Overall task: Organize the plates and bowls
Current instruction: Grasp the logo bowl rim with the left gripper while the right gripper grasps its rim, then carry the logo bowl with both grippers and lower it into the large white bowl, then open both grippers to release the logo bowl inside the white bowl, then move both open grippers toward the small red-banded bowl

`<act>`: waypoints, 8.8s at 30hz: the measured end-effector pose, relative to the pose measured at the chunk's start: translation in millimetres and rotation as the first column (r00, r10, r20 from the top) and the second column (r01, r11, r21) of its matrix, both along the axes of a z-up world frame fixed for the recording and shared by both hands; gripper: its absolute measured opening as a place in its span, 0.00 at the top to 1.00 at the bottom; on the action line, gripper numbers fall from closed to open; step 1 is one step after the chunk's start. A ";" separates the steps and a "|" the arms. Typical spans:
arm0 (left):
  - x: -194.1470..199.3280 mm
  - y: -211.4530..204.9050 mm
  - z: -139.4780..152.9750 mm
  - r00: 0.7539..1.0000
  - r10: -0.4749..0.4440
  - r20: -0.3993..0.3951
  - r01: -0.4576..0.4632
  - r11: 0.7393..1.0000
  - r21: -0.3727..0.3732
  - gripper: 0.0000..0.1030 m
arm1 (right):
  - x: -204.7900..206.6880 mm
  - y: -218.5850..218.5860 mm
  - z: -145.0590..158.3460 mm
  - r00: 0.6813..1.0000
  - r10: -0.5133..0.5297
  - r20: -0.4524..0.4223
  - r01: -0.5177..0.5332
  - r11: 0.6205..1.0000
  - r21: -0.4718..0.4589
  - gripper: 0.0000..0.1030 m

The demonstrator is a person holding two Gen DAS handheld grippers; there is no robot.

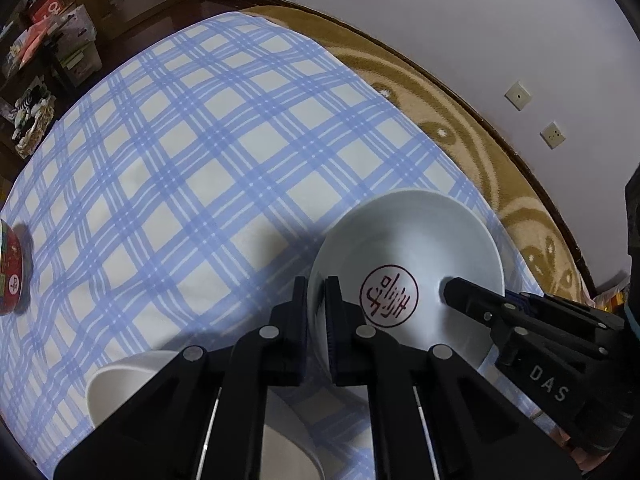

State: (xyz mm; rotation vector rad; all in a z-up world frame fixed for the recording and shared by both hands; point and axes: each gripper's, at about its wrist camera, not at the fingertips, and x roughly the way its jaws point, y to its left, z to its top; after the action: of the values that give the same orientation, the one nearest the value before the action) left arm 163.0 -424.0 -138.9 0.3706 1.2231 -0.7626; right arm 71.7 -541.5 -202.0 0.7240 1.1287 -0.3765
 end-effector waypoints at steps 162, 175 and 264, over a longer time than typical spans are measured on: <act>-7.5 157.8 11.3 0.983 0.183 0.006 -0.183 0.981 0.055 0.87 | 14.5 150.9 25.3 0.962 0.271 0.027 -0.264 0.954 -0.142 0.89; -9.2 169.0 42.7 0.978 0.202 0.049 -0.204 0.979 0.020 0.85 | 4.2 144.7 42.1 0.966 0.250 0.070 -0.234 0.955 -0.182 0.89; 198.5 360.2 26.6 0.856 0.452 0.250 -0.460 0.887 -0.031 0.21 | 238.1 273.8 49.4 0.895 0.409 0.178 -0.340 0.884 -0.322 0.00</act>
State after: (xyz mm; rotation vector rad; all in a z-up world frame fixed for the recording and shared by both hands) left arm 361.5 -63.8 -112.2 0.1793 1.0255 -0.2743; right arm 309.8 -267.6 -152.6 0.2740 0.9319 -0.1069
